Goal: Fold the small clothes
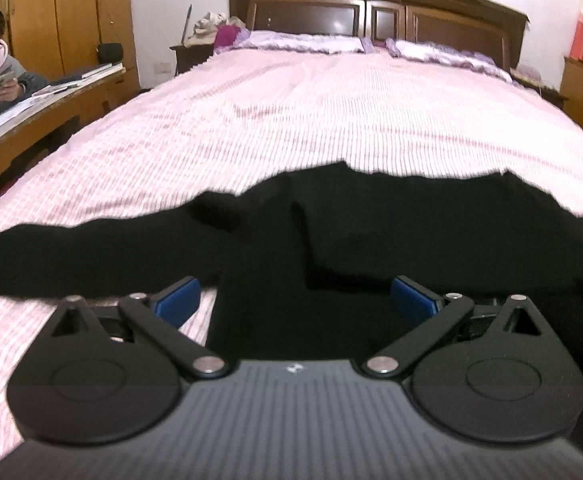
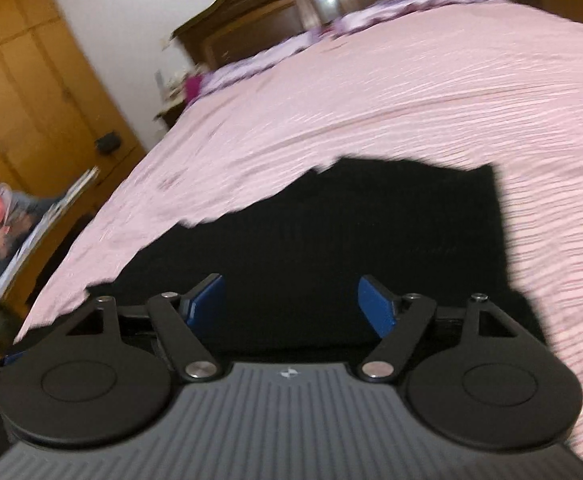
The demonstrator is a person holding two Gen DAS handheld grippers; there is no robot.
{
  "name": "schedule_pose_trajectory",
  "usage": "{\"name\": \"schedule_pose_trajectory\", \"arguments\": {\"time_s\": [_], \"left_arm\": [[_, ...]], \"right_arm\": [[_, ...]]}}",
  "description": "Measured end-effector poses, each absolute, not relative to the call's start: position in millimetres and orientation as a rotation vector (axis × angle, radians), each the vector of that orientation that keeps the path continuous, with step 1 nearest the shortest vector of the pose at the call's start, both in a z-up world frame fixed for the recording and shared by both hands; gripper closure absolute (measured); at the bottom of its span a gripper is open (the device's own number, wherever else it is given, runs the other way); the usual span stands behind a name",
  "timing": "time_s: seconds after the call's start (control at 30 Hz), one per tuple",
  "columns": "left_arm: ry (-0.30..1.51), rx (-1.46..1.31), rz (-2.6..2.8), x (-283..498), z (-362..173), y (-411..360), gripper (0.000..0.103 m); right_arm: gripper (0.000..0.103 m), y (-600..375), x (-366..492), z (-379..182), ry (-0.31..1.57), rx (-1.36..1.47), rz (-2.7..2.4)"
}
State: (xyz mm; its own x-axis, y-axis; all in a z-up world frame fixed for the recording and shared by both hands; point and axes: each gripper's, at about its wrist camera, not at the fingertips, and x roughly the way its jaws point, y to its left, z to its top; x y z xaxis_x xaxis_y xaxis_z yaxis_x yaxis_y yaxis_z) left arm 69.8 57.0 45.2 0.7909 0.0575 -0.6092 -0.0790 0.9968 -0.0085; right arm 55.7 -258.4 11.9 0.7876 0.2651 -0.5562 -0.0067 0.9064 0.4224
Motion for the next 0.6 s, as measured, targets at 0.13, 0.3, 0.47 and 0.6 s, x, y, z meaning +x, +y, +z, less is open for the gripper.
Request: {"name": "schedule_pose_trajectory", "arguments": {"time_s": [0.13, 0.3, 0.47, 0.6], "left_arm": [[0.626, -0.066, 0.088, 99.3, 41.0, 59.4, 0.000], [0.674, -0.143, 0.088, 134.3, 25.3, 69.0, 0.000], [0.673, -0.210, 0.064, 153.8, 10.7, 74.8, 0.009], [0.684, -0.261, 0.031, 166.0, 0.1, 74.5, 0.037]], "right_arm": [[0.023, -307.4, 54.6, 8.6, 0.603, 0.479, 0.073], [0.023, -355.5, 71.4, -8.9, 0.579, 0.506, -0.013], [0.023, -363.2, 101.7, -39.9, 0.635, 0.511, -0.057], [0.028, -358.9, 114.4, -46.5, 0.615, 0.499, -0.007]]}}
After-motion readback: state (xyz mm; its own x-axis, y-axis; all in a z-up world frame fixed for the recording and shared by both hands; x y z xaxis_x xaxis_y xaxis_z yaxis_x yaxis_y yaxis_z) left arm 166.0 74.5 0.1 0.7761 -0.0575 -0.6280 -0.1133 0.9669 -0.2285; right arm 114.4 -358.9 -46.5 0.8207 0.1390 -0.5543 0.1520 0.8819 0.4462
